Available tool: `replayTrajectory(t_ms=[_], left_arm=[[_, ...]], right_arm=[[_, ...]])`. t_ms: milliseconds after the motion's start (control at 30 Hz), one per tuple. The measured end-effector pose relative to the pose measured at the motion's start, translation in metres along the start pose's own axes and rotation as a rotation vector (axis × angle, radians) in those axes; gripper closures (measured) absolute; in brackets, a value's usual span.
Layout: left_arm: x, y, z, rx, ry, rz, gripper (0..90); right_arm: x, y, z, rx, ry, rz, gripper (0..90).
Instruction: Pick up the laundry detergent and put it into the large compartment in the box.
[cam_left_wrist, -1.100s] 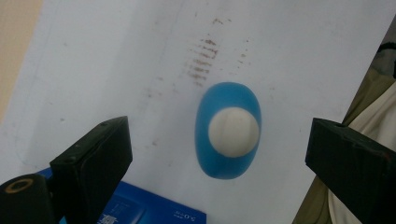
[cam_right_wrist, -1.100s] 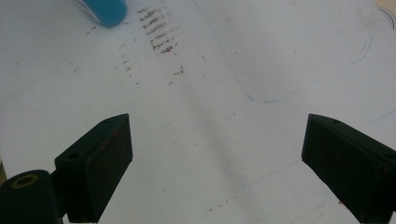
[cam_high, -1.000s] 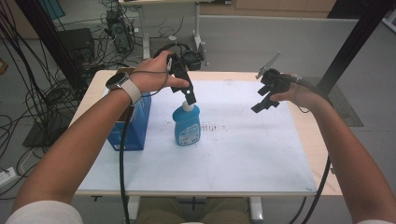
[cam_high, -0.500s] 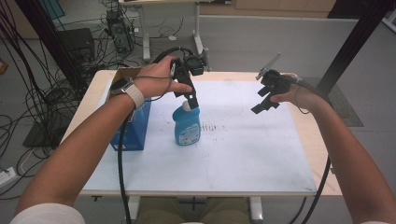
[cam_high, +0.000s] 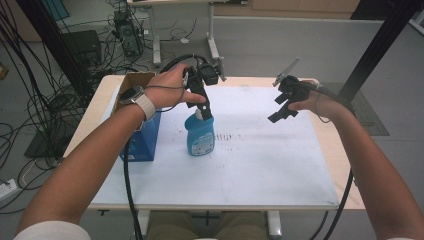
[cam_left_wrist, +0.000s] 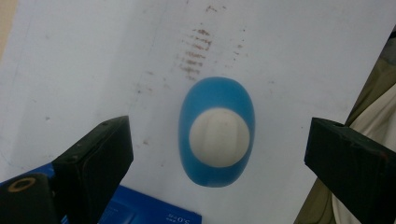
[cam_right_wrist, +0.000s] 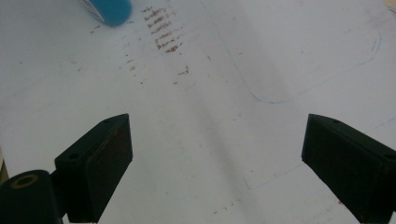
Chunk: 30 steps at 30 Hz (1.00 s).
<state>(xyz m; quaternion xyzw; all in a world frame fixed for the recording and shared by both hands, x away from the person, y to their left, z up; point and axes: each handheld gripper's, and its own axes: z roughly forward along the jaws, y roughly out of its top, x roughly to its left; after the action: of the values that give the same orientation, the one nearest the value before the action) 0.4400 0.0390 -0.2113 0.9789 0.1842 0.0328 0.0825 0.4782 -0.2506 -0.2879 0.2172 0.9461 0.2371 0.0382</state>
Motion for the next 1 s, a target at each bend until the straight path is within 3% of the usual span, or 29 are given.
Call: replayTrajectory(t_ms=[200,267,767,833,1000], left_arm=[[0.001,-0.003,0.004,-0.013,-0.028,-0.012,8.3],[0.0,-0.003,0.007,-0.003,-0.006,-0.011,8.5],[-0.001,-0.003,0.016,0.002,-0.011,-0.003,8.4],[-0.002,-0.004,0.022,0.002,-0.033,-0.009,8.5],[-0.003,-0.004,0.027,0.015,-0.016,0.0,8.5]], right_arm=[[0.0,-0.001,0.001,0.001,0.001,0.002,8.5],[0.0,0.0,0.001,0.002,0.003,0.002,8.5],[0.0,-0.002,0.003,-0.003,0.006,0.003,8.5],[0.001,-0.002,0.003,-0.003,0.007,0.004,8.5],[0.001,-0.003,0.004,-0.003,0.009,0.003,8.5]])
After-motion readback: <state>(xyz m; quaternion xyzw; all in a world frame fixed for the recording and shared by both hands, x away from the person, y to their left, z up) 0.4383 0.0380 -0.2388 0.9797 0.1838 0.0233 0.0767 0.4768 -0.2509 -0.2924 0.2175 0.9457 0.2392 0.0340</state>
